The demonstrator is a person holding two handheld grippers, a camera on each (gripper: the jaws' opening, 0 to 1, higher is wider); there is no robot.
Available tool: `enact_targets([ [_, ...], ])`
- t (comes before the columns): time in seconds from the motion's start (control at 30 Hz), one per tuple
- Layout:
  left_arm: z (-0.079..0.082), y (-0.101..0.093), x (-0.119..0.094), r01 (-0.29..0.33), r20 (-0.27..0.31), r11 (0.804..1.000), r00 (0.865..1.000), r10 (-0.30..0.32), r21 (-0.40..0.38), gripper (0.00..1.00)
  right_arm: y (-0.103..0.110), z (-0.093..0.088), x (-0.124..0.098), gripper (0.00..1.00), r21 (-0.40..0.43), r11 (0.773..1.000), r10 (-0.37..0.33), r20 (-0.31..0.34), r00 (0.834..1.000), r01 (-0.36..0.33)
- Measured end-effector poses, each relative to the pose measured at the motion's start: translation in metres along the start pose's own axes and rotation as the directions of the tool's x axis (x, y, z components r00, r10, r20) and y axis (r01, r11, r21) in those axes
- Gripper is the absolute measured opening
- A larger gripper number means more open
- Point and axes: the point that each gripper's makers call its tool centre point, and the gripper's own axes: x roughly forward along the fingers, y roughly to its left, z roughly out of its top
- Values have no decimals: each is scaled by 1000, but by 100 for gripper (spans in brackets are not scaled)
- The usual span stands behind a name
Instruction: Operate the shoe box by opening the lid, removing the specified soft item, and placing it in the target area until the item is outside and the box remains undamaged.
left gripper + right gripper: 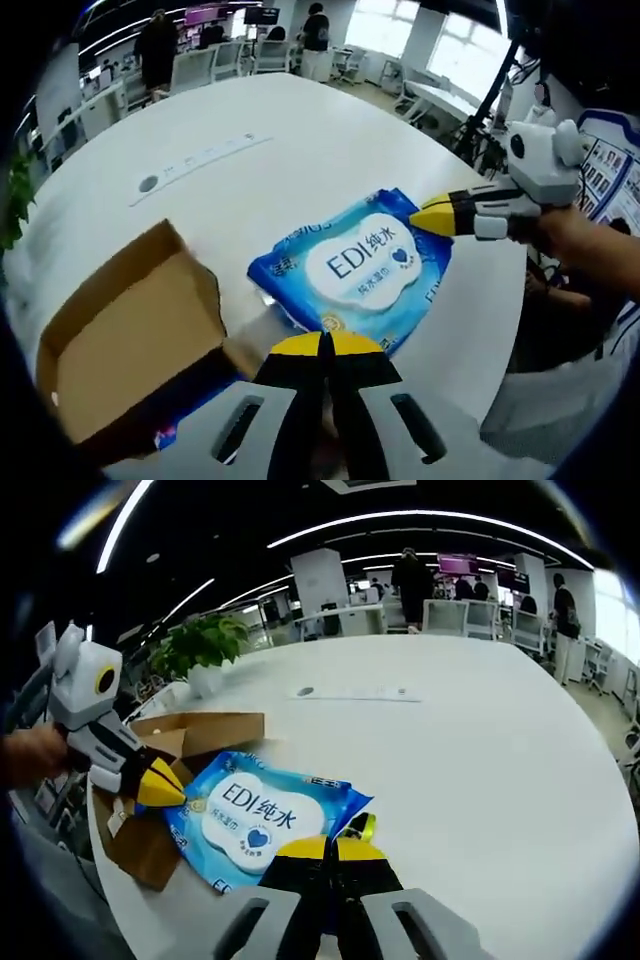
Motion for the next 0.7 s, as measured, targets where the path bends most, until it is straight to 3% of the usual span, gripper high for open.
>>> enact_targets([
  [0.37,-3,-1,12,-37,-78,993,996,46,112,0,-8,-10,7,0,22,1000,5,-11,1000,-5],
  [0.7,-7,3,18,-57,-135,985,988,80,162,0,-7,-17,13,0,15,1000,18,-18,1000,-17],
])
